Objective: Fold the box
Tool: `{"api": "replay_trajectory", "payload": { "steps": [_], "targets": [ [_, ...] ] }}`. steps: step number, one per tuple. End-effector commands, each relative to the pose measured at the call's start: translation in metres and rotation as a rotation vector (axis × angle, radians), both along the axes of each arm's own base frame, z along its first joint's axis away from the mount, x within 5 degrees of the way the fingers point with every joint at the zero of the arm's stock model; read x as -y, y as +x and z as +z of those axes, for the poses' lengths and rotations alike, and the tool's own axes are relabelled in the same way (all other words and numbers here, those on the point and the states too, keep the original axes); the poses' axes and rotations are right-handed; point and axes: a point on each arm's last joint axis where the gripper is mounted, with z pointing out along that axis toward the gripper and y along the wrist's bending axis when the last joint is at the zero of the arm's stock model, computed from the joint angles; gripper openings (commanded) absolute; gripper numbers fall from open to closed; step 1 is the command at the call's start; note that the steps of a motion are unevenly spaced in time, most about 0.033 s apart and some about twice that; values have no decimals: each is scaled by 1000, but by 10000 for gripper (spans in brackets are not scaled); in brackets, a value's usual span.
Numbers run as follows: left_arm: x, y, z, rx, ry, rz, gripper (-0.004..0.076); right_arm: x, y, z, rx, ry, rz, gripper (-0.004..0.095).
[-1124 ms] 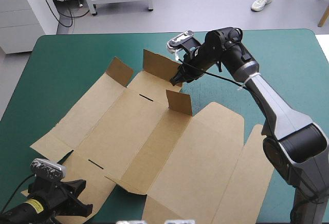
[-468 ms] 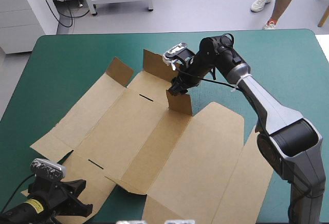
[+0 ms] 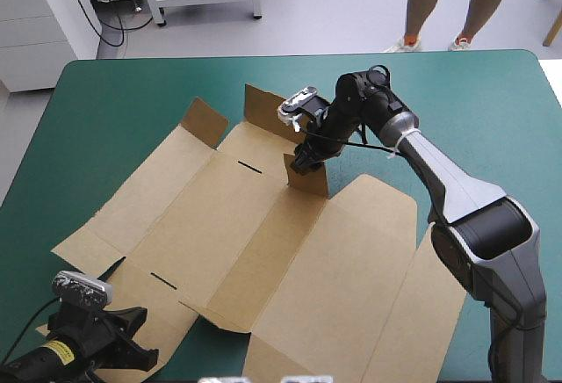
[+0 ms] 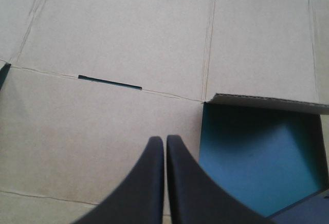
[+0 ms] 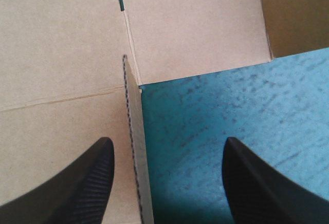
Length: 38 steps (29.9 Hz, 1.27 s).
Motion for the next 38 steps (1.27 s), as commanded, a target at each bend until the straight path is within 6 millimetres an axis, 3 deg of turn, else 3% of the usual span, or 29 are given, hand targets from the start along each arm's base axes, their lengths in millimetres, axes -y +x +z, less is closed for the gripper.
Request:
{"api": "replay_trajectory", "payload": {
  "steps": [1, 23, 27, 32, 38],
  "targets": [
    [2, 4, 10, 50, -41, 12, -8, -1, -3, 22, 59, 58, 3, 565],
    [2, 4, 10, 50, -41, 12, -8, 1, -4, 2, 5, 23, 5, 520],
    [2, 4, 10, 50, -41, 12, -8, 1, -4, 2, 8, 22, 4, 355],
    [2, 4, 10, 50, -41, 12, -8, 0, -4, 2, 7, 27, 1, -21],
    [2, 4, 10, 50, -41, 12, -8, 0, -3, 3, 19, 33, -2, -21]
  ]
}}
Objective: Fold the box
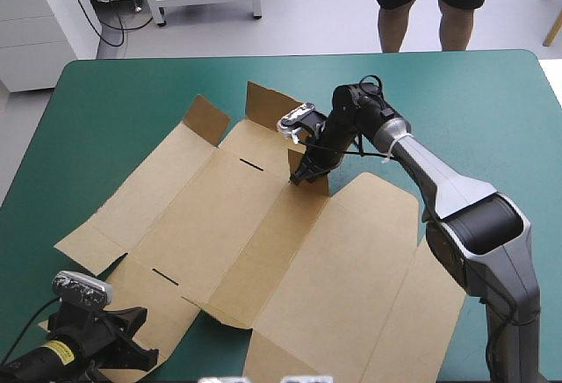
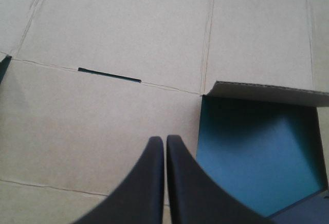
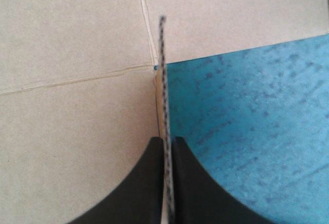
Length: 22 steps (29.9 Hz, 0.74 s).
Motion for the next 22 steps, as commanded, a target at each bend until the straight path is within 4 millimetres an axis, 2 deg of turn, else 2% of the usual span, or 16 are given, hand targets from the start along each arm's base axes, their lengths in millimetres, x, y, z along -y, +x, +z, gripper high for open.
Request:
{"api": "replay_trajectory", "payload": {
  "steps": [1, 7, 14, 22],
  "targets": [
    [2, 4, 10, 50, -41, 12, -8, 3, -3, 35, 107, 52, -6, -21],
    [2, 4, 10, 50, -41, 12, -8, 4, 0, 45, 196, 13, 100, -21],
    [2, 4, 10, 50, -41, 12, -8, 4, 5, 69, 408, -44, 376, -22],
    [2, 4, 10, 50, -41, 12, -8, -27, -7, 78, 566, -64, 611, -22]
  ]
}}
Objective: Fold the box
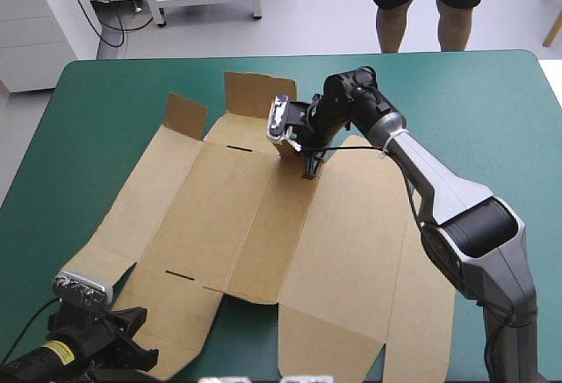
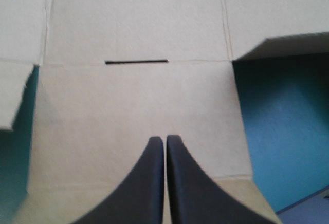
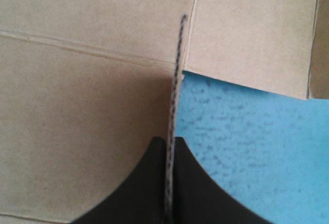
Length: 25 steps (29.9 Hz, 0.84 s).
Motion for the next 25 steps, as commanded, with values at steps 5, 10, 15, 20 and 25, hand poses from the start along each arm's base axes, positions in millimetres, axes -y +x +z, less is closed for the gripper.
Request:
{"api": "replay_trajectory", "payload": {
  "steps": [5, 10, 15, 20, 25],
  "targets": [
    [2, 4, 10, 50, -41, 12, -8, -32, -25, 42, 212, 50, 208, -22],
    [2, 4, 10, 50, -41, 12, -8, -50, -32, 33, 218, 42, 267, -22],
    [2, 4, 10, 50, -41, 12, -8, -63, -30, 11, 177, 23, 288, -22],
    [2, 4, 10, 50, -41, 12, -8, -71, -30, 2, 169, 24, 297, -22],
    [2, 4, 10, 50, -41, 12, -8, -72, -30, 2, 172, 29, 298, -21]
  ]
}}
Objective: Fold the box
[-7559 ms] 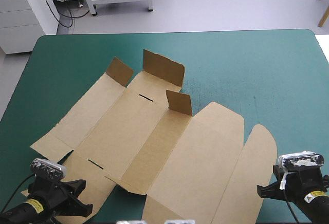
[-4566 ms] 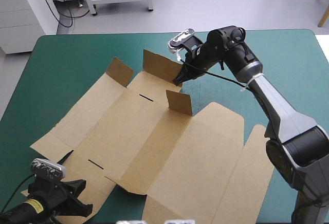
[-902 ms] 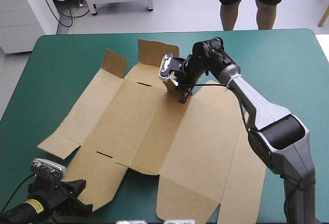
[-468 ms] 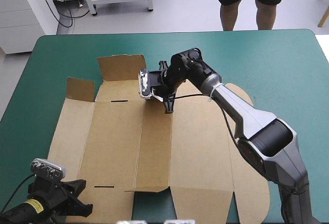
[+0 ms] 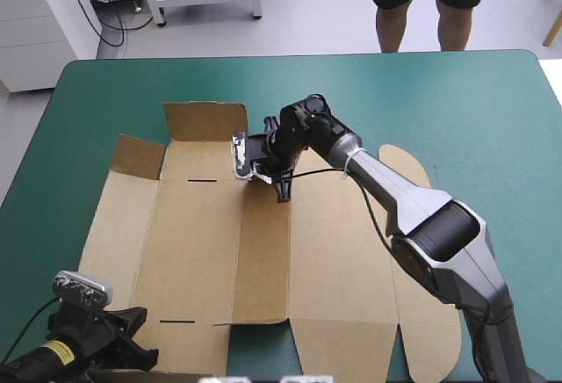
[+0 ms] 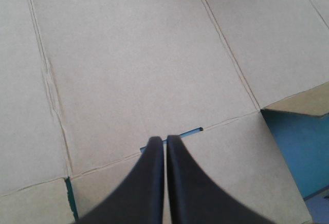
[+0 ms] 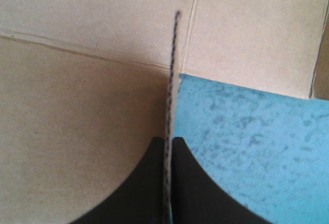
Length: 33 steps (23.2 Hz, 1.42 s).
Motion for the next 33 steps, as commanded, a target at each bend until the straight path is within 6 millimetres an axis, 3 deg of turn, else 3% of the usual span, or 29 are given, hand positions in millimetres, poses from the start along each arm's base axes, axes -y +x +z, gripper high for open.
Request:
{"api": "replay_trajectory", "payload": {
  "steps": [1, 12, 15, 18, 22, 25, 28, 30, 33],
  "targets": [
    [2, 4, 10, 50, -41, 12, -8, -4, -10, 38, 56, 107, 12, -21],
    [2, 4, 10, 50, -41, 12, -8, -6, -11, 39, 47, 124, 6, 12],
    [2, 4, 10, 50, -41, 12, -8, -2, -8, 45, 58, 143, -121, 285],
    [2, 4, 10, 50, -41, 12, -8, 5, -8, 54, 107, 110, -144, 381],
    [2, 4, 10, 50, -41, 12, -8, 35, -10, 84, 243, -48, -247, 336],
    [2, 4, 10, 50, -41, 12, -8, 69, -10, 121, 288, 35, -438, 288],
    [2, 4, 10, 50, -41, 12, -8, 116, -11, 156, 305, 120, -627, 216],
    [2, 4, 10, 50, -41, 12, -8, 154, -14, 172, 273, 144, -778, 150],
    [2, 4, 10, 50, -41, 12, -8, 189, -21, 187, 226, 209, -912, 82]
  ]
}}
